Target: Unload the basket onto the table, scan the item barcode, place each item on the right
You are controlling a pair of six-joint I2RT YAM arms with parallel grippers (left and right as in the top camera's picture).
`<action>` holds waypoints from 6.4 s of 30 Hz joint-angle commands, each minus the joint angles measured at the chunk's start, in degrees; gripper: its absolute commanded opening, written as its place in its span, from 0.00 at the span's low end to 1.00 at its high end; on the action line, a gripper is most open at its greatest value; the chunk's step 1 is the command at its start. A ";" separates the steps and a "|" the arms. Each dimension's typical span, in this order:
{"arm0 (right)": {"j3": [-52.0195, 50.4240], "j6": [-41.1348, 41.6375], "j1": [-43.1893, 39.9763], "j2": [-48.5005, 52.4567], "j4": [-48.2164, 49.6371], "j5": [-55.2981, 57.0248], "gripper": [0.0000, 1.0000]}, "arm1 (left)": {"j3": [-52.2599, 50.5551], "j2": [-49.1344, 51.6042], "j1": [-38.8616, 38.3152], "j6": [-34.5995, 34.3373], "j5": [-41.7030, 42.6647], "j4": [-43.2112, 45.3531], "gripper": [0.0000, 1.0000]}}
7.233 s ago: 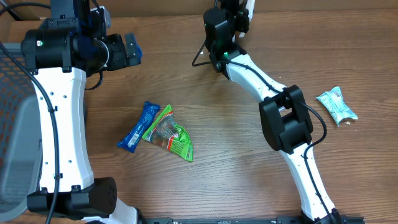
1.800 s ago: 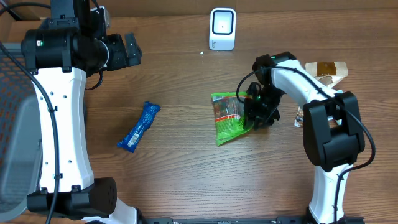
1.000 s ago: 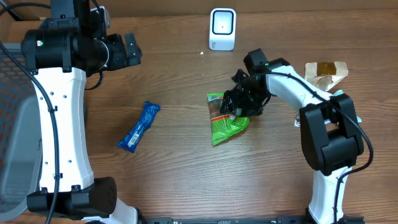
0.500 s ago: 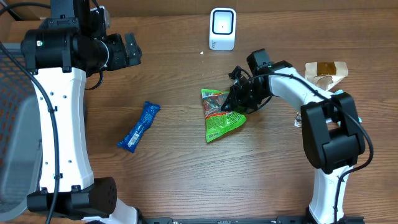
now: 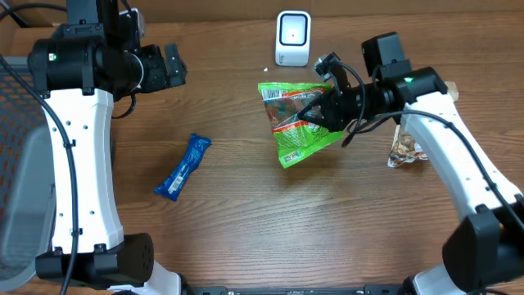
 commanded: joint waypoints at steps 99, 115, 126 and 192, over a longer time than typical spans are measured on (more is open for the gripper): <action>-0.83 10.80 15.28 22.71 3.96 19.30 0.38 | 0.79 0.09 -0.02 -0.35 0.20 0.00 0.99; 12.63 21.81 12.83 18.05 1.99 55.67 0.04 | 0.79 0.09 -0.02 -0.35 0.20 0.00 1.00; 14.69 -5.40 14.01 18.21 20.65 92.61 0.04 | 0.79 0.09 -0.02 -0.35 0.20 0.00 1.00; 14.64 -59.69 11.82 36.79 71.56 88.54 0.04 | 0.79 0.09 -0.02 -0.35 0.20 -0.02 1.00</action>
